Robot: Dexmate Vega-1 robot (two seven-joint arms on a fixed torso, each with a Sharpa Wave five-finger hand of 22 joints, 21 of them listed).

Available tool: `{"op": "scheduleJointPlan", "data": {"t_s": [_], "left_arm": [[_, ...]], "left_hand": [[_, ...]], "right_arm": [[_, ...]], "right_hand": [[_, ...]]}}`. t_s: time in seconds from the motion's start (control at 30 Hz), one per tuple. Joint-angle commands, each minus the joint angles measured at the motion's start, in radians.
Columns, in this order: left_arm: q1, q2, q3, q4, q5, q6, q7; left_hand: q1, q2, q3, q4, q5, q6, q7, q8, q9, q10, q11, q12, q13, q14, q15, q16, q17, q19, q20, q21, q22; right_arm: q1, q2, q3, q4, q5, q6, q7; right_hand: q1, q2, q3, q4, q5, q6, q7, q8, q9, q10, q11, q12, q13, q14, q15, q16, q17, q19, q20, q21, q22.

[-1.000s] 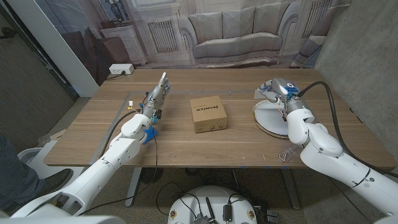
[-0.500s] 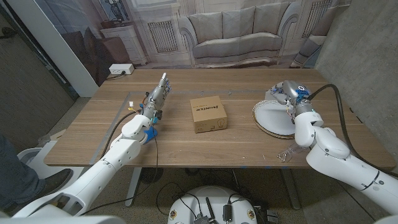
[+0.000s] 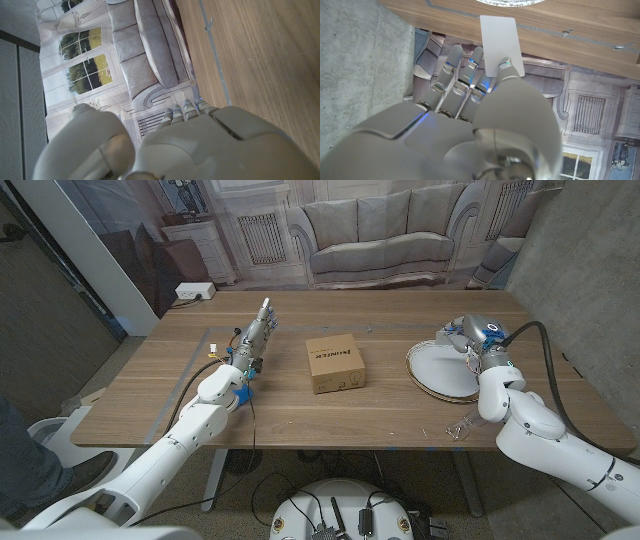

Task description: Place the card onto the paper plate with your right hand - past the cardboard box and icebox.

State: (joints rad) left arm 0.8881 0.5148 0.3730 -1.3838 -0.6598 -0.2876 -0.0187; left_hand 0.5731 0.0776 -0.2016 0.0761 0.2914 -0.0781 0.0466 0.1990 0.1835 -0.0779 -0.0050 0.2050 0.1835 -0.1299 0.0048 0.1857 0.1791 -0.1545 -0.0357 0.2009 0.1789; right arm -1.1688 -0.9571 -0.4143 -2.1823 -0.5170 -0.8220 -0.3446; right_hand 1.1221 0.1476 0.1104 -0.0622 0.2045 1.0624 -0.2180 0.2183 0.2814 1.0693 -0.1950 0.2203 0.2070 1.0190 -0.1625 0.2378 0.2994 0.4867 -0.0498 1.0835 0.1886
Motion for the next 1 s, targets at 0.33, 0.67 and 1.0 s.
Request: {"op": "scheduleJointPlan", "data": {"t_s": [0.33, 0.67, 1.0], "left_arm": [[0.01, 0.009, -0.001, -0.028, 0.008, 0.01, 0.017], [0.014, 0.012, 0.001, -0.041, 0.012, 0.017, 0.025], [0.02, 0.016, 0.003, -0.058, 0.017, 0.024, 0.035]], "left_hand": [[0.008, -0.002, -0.009, -0.002, -0.002, -0.008, 0.002, -0.004, 0.003, -0.01, -0.001, -0.003, 0.005, -0.004, 0.0, 0.002, 0.004, -0.013, -0.019, 0.0, 0.003], [0.009, -0.001, -0.01, -0.002, -0.002, -0.008, 0.002, -0.004, 0.003, -0.012, -0.001, -0.003, 0.005, -0.004, 0.0, 0.002, 0.004, -0.014, -0.019, -0.001, 0.003], [0.009, 0.0, -0.012, -0.002, -0.002, -0.007, 0.001, -0.004, 0.003, -0.011, -0.002, -0.003, 0.005, -0.005, -0.001, 0.002, 0.004, -0.015, -0.019, -0.001, 0.003]], "right_arm": [[0.027, 0.011, -0.055, 0.083, 0.002, 0.01, -0.092], [0.036, 0.016, -0.066, 0.11, 0.016, 0.02, -0.109], [0.032, 0.021, -0.071, 0.134, 0.028, 0.034, -0.136]], "right_hand": [[0.007, 0.002, -0.002, 0.001, 0.001, 0.004, 0.001, 0.001, 0.001, -0.003, -0.001, 0.004, 0.003, -0.003, -0.07, -0.002, 0.004, -0.006, -0.151, 0.006, 0.002], [0.007, 0.001, -0.003, 0.002, -0.001, 0.0, 0.001, -0.002, -0.003, -0.008, -0.001, 0.003, 0.003, -0.006, -0.071, -0.004, 0.004, -0.009, -0.149, 0.004, 0.001], [0.009, 0.002, -0.001, 0.002, -0.003, -0.006, 0.001, -0.005, -0.007, -0.016, -0.001, 0.0, 0.002, -0.009, -0.071, -0.005, 0.004, -0.008, -0.148, 0.008, 0.002]]}}
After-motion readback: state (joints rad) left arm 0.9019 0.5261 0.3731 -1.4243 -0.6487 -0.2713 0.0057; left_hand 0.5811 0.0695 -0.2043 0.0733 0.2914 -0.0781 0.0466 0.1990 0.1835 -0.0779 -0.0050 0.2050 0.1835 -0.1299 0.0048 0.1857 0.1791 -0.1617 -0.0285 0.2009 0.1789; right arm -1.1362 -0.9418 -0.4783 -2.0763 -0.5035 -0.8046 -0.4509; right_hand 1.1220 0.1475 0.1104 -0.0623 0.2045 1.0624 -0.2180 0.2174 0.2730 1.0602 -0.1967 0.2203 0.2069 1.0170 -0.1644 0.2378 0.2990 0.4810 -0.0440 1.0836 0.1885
